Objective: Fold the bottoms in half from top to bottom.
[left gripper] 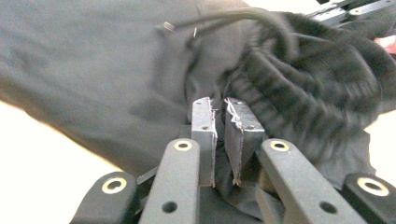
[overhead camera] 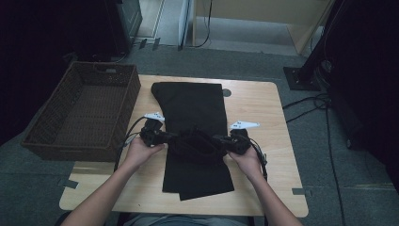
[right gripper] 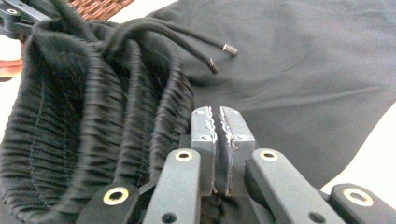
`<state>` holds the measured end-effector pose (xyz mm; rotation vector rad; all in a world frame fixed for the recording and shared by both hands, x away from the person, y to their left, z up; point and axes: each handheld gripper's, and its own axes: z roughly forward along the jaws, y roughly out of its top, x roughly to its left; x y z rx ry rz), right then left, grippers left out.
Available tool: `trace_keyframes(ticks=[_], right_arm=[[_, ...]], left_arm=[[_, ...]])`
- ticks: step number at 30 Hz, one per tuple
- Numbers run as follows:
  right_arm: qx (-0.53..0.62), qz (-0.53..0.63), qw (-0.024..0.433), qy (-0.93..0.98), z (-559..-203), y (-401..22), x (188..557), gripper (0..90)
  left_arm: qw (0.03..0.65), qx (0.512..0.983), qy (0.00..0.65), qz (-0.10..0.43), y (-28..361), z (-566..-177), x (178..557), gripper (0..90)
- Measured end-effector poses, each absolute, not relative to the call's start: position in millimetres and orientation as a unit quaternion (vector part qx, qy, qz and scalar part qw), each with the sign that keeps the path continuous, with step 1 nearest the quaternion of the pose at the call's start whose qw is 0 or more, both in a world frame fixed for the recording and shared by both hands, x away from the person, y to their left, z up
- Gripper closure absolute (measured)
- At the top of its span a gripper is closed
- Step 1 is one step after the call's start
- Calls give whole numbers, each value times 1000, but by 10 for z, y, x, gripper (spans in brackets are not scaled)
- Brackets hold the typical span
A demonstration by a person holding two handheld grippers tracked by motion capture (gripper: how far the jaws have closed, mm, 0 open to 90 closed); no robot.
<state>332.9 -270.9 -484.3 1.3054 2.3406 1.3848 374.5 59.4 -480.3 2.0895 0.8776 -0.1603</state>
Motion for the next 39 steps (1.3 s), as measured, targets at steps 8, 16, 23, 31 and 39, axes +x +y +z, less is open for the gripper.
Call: trace_keyframes(ticks=[8, 16, 23, 31, 39], right_arm=[[409, 453, 53, 791, -4823, -2685, 3065, 837], [415, 454, 60, 786, -4898, -2621, 3040, 816], [406, 408, 64, 815, -5113, -2453, 3006, 830], [406, 405, 46, 818, -5104, -2404, 2779, 833], [405, 405, 23, 820, -5055, -2426, 2657, 803]], left_arm=[[402, 848, 340, -53, 612, -4853, 3518, 745], [402, 845, 349, -43, 570, -4930, 3555, 710], [384, 851, 355, -51, 560, -5043, 3524, 691], [389, 847, 358, -54, 593, -5059, 3317, 686], [387, 851, 350, -61, 589, -5031, 3242, 653]])
